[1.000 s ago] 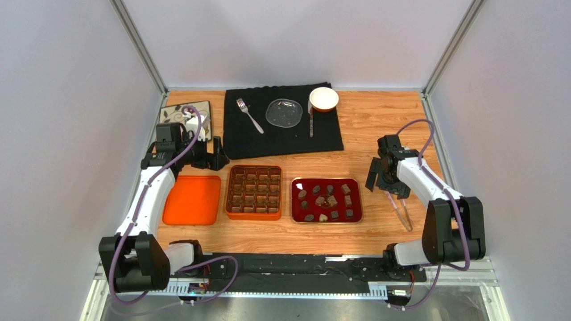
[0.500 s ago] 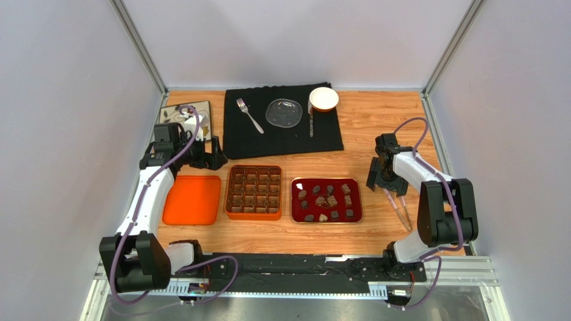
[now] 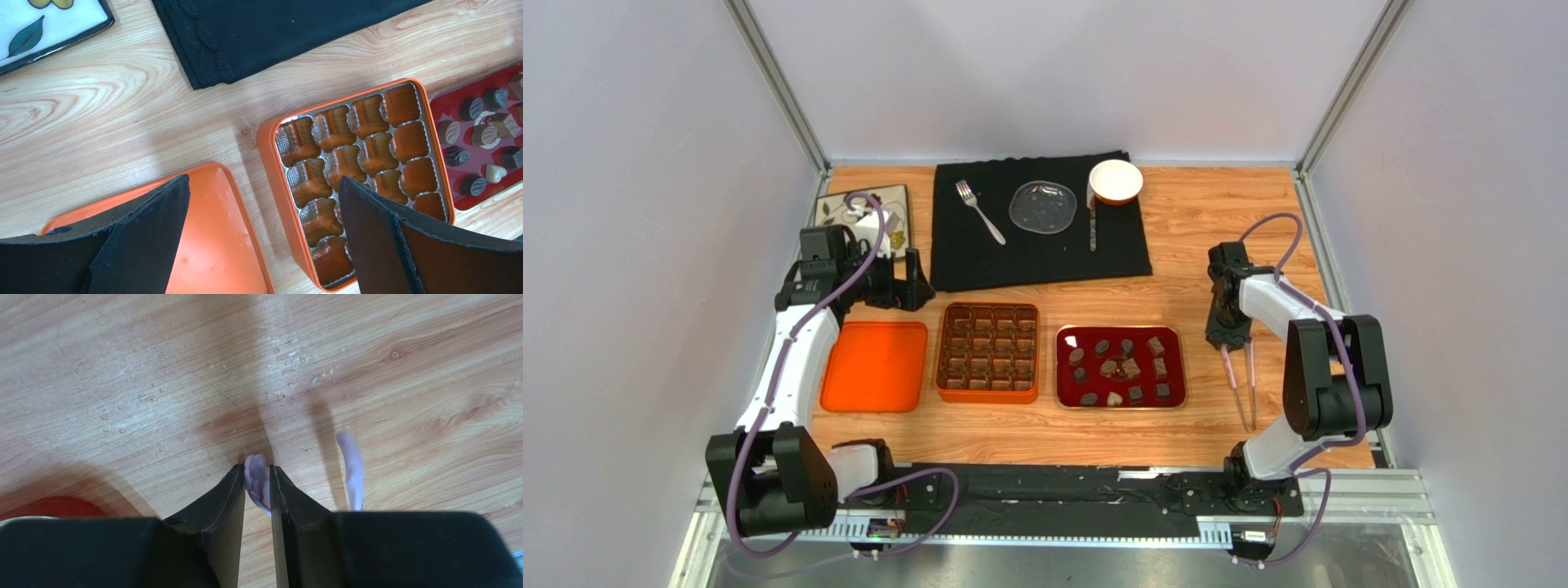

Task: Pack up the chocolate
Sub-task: Pick up the clamp from the center of the board.

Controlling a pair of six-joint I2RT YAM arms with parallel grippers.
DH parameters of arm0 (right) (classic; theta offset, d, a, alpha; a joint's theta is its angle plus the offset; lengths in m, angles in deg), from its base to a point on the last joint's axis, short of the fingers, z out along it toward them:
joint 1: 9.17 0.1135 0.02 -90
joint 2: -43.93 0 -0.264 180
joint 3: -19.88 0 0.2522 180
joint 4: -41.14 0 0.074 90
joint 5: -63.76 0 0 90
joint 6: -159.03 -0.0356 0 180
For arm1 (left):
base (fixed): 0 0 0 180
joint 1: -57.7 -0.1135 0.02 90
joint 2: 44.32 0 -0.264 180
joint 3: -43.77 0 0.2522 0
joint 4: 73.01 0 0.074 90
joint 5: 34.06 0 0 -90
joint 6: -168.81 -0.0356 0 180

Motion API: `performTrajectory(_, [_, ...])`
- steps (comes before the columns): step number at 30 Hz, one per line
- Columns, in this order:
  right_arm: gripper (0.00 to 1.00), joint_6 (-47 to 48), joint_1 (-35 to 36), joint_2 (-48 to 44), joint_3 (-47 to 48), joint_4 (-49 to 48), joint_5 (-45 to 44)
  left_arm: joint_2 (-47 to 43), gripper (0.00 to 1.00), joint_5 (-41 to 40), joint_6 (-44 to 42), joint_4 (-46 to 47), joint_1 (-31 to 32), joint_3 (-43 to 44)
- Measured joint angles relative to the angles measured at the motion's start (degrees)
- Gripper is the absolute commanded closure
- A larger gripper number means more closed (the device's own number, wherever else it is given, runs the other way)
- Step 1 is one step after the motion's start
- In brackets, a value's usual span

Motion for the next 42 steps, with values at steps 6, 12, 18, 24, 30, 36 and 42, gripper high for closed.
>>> performTrajectory(6, [0.82, 0.0, -0.1, 0.0, 0.0, 0.0, 0.1, 0.0, 0.01, -0.1, -0.1, 0.0, 0.0, 0.0])
performTrajectory(12, [1.0, 0.3, -0.2, -0.2, 0.2, 0.4, -0.1, -1.1, 0.01, -0.5, -0.3, -0.8, 0.0, -0.2])
performTrajectory(18, [1.0, 0.5, -0.1, -5.4, 3.0, 2.2, 1.5, -1.7, 0.01, -0.7, -0.6, -1.2, 0.0, -0.6])
performTrajectory(24, [1.0, 0.9, 5.1, -14.5, 11.1, 6.5, 3.8, -1.8, 0.01, -0.4, -0.6, -1.3, 0.0, -1.0])
performTrajectory(30, [1.0, 1.0, 16.7, -17.8, 19.0, 9.1, 13.7, -2.7, 0.01, 8.3, -2.4, -3.6, -0.1, -1.1])
performTrajectory(36, [1.0, -0.1, 25.0, -19.4, 20.1, 3.5, 36.0, -6.9, 0.01, 29.4, -7.4, -9.6, -0.1, -0.3])
performTrajectory(42, [1.0, -3.9, 32.3, -17.6, 20.5, -10.0, 48.3, -12.4, 0.01, 47.3, -10.0, -11.3, -0.1, 0.0])
